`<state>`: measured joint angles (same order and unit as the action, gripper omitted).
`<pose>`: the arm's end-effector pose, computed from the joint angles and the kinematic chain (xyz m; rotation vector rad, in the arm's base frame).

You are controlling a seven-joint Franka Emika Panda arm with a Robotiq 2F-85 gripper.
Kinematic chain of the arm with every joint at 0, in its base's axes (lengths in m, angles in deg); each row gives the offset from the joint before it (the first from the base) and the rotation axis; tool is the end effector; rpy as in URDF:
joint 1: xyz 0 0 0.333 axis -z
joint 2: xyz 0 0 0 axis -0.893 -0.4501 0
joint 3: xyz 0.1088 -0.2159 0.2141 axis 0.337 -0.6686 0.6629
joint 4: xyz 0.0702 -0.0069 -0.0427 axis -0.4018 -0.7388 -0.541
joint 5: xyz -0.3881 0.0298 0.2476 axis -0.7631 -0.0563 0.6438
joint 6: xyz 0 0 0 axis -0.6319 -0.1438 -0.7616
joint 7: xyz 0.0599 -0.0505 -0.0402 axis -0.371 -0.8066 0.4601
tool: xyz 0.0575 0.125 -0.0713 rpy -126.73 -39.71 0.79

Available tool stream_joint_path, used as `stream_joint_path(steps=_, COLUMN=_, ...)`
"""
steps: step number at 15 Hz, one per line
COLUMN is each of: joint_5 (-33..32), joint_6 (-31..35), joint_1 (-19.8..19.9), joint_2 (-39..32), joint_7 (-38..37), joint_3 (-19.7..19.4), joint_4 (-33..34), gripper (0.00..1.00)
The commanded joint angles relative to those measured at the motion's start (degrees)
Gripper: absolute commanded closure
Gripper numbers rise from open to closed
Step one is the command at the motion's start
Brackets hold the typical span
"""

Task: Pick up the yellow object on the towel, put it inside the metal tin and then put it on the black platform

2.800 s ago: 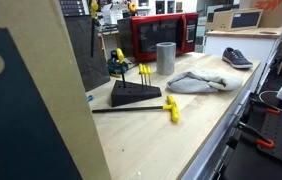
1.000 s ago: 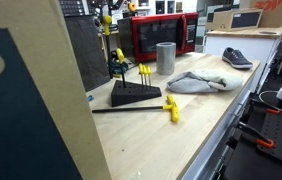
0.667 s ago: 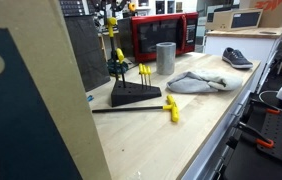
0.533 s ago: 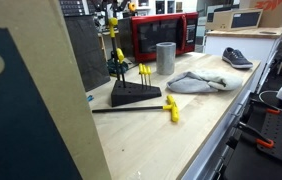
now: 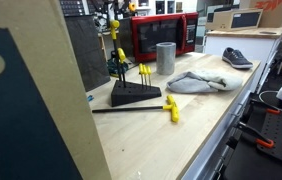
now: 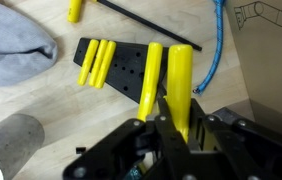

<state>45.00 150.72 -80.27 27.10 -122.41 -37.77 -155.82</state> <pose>0.6719 0.3195 0.4621 -2.9603 0.5599 0.1212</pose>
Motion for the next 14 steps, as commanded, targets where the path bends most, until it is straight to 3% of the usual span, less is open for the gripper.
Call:
stream_joint_path(steps=1, joint_5=-2.1, joint_6=0.1, joint_1=-0.8, joint_2=0.8, joint_7=-1.8, joint_3=-0.9, joint_4=-0.9, gripper=0.94)
stream_joint_path(steps=10, joint_5=-6.8, joint_6=2.1, joint_1=-1.9, joint_2=0.0, joint_7=-2.3, joint_3=-1.0, joint_4=-1.0, gripper=0.94)
stream_joint_path(steps=14, joint_5=-5.5, joint_6=4.1, joint_1=-1.7, joint_2=-0.1, joint_7=-1.5, joint_3=-0.5, joint_4=-1.2, gripper=0.94)
